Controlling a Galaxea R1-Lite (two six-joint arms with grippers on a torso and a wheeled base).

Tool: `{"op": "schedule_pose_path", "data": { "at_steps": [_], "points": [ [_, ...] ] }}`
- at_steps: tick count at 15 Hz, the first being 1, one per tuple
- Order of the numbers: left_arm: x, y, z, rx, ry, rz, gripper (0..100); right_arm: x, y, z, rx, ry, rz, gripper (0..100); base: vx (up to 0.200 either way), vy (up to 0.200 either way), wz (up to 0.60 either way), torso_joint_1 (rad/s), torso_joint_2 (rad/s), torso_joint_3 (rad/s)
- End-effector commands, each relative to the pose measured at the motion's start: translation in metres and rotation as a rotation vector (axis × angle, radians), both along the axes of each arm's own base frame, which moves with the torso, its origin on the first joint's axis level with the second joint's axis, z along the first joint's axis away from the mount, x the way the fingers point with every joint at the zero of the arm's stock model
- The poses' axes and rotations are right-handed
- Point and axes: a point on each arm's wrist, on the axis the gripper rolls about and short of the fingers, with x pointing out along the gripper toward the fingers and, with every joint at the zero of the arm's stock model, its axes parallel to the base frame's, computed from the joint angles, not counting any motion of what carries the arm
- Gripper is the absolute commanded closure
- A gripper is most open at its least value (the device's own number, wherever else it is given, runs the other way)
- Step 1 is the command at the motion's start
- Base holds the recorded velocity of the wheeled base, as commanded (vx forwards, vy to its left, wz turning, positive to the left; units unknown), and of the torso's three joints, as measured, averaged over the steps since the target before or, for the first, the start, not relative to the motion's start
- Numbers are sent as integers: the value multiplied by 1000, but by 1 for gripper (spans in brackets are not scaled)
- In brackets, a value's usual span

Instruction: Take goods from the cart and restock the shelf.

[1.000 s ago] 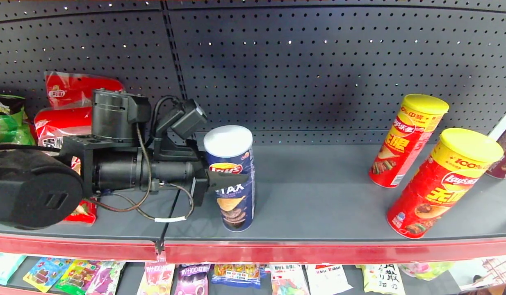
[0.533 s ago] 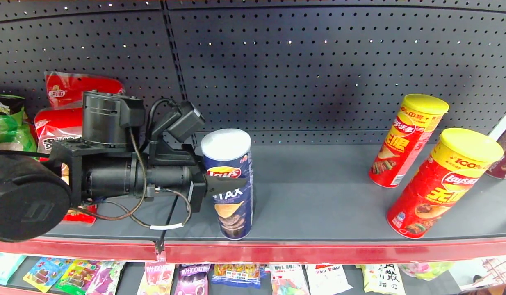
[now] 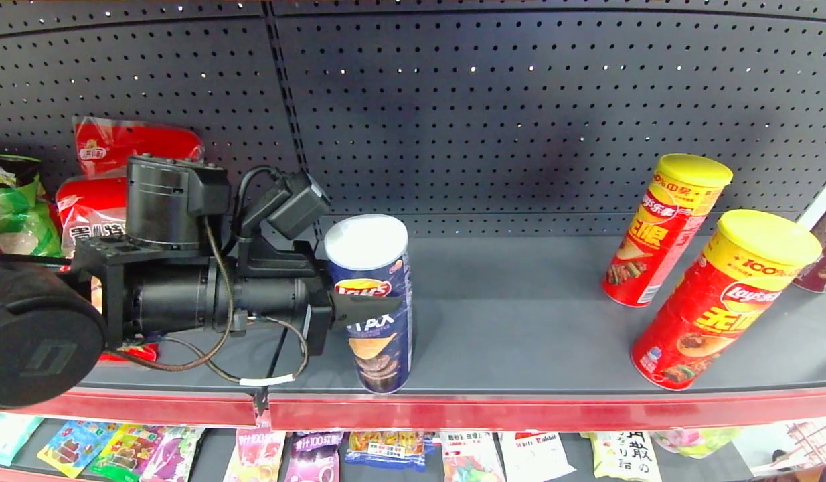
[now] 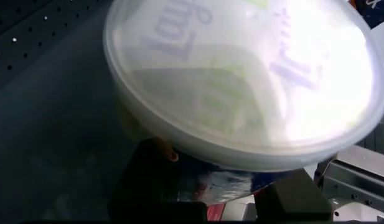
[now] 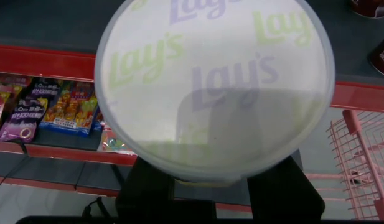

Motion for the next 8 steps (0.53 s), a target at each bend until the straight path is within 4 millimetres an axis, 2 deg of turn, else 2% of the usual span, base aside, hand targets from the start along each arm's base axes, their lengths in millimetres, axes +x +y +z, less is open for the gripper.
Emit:
{"op": "schedule_pose_path", "data": {
  "at_steps": [1,2,8],
  "points": [
    [0,0,0,3,0,3,100,0,0,0,0,1,1,100,0,0,0,0,0,0],
    [0,0,-1,6,0,10,0,0,0,0,0,1,1,100,0,0,0,0,0,0],
    [-8,4,4,17,-22,50,0,2,0,1,-1,11,9,100,0,0,0,0,0,0]
  ]
}}
